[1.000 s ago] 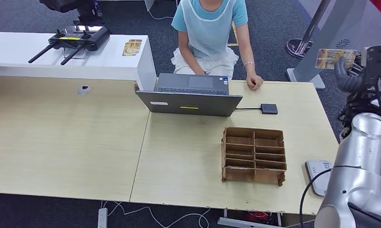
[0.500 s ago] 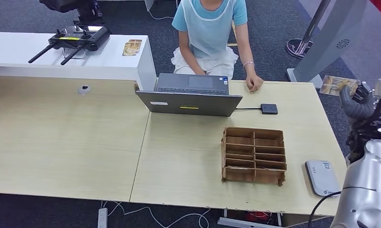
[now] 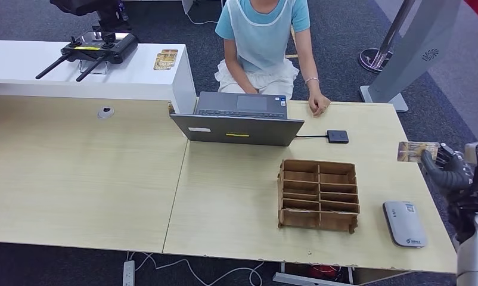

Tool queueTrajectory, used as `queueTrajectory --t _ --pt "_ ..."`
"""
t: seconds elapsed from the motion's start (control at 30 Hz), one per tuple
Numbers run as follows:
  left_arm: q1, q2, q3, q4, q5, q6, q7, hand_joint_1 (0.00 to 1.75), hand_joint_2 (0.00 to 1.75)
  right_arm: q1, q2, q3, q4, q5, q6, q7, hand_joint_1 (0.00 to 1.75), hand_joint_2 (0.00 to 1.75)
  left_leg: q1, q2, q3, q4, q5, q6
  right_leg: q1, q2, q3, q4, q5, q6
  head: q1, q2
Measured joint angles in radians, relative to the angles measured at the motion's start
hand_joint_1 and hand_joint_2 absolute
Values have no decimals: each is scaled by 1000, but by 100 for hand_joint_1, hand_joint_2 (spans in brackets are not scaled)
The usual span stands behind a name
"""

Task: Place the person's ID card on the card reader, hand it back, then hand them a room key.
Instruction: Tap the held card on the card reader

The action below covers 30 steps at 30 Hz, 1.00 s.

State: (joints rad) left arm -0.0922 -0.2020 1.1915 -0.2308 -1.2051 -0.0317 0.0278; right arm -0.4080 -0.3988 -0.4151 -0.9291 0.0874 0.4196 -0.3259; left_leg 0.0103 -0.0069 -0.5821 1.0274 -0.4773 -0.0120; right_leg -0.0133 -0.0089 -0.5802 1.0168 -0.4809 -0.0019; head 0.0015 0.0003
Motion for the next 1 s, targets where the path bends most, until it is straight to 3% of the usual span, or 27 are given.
queueTrajectory --t 0.47,0.77,1.0 --pt "2 1 1 0 0 -2 -1 0 0 101 -71 12 75 -113 53 -26 175 175 0 0 0 0 0 0 0 0 0 0 0 0 0 0" --pt "2 1 1 0 2 -1 -1 0 0 133 -86 12 101 -131 53 -32 175 175 0 1 0 0 0 0 0 0 0 0 0 0 0 0" --pt "3 1 12 0 6 0 -1 0 0 220 -102 12 71 -150 72 -40 175 175 0 0 0 0 -1 0 0 0 0 0 0 0 0 0"
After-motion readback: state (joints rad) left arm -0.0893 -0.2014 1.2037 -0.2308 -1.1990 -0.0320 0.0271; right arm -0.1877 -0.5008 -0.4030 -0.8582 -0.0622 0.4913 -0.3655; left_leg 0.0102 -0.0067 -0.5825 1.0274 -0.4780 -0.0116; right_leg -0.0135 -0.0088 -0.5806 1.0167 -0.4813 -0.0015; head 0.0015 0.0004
